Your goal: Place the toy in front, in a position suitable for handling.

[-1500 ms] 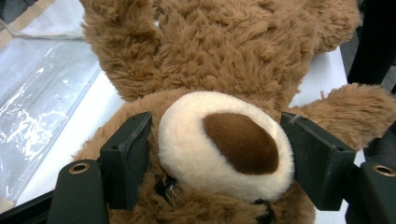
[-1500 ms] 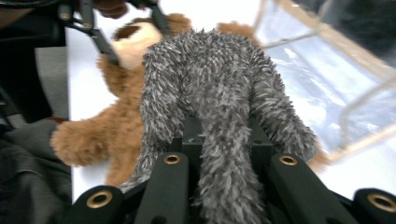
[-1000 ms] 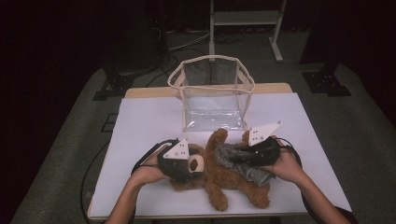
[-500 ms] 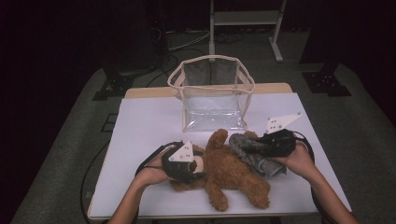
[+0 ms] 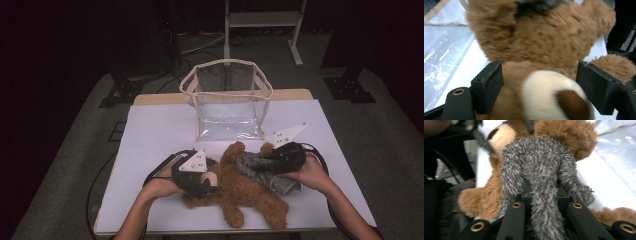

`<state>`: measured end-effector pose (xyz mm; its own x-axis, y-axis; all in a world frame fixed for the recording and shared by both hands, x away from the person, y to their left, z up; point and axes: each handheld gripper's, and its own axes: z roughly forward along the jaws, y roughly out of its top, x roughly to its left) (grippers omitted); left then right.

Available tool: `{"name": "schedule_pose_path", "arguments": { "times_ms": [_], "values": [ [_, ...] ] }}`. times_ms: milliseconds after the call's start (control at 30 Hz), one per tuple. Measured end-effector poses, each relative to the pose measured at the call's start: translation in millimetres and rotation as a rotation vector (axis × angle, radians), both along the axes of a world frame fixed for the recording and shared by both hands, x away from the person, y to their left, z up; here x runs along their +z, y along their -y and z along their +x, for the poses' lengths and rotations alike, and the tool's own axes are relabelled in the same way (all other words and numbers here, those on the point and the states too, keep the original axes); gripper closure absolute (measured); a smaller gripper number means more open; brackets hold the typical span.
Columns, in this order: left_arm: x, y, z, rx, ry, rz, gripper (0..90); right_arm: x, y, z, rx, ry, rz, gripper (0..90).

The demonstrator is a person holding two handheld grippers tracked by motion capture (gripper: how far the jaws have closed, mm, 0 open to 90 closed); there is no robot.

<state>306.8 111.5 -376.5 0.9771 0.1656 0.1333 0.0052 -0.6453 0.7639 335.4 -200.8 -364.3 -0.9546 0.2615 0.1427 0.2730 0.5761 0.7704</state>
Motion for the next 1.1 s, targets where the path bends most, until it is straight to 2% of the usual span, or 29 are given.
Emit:
{"name": "schedule_pose_path", "arguments": {
  "times_ms": [200, 333, 400, 600, 700, 867, 933, 1000, 1100],
  "values": [
    [6.0, -7.5, -0.4, -0.011, -0.010, -0.006, 23.2, -4.6, 5.7, -17.4, 0.020, -0.003, 0.043, 75.4],
    [9.9, -11.7, -1.0, -0.016, -0.002, -0.007, 23.2, -5.9, 7.8, -16.7, 0.024, -0.018, 0.055, 75.4],
    [12.4, -15.8, -0.9, -0.012, 0.001, -0.021, 23.2, -6.5, 7.7, -15.8, 0.025, -0.021, 0.055, 75.4],
    [17.4, -28.4, 3.5, 0.039, 0.019, -0.070, 23.7, -10.2, 9.6, -14.7, 0.022, -0.032, 0.079, 75.3],
    [12.9, -30.0, 6.1, 0.038, -0.011, -0.092, 23.7, -11.1, 10.2, -15.7, 0.021, -0.027, 0.082, 75.3],
    [-0.5, -29.5, 12.0, 0.027, -0.108, -0.116, 24.9, -9.2, 9.2, -18.1, 0.023, -0.008, 0.075, 75.3],
    [-2.5, -29.1, 11.2, 0.010, -0.109, -0.118, 29.3, -3.8, 8.1, -19.4, 0.020, 0.019, 0.061, 75.4],
    [-2.2, -27.7, 9.9, 0.007, -0.105, -0.105, 29.5, 4.3, 5.9, -19.4, 0.012, 0.050, 0.048, 75.4],
    [-1.8, -26.4, 7.8, 0.002, -0.094, -0.095, 29.4, 10.6, 3.8, -16.6, -0.002, 0.075, 0.055, 75.2]
  ]
}}
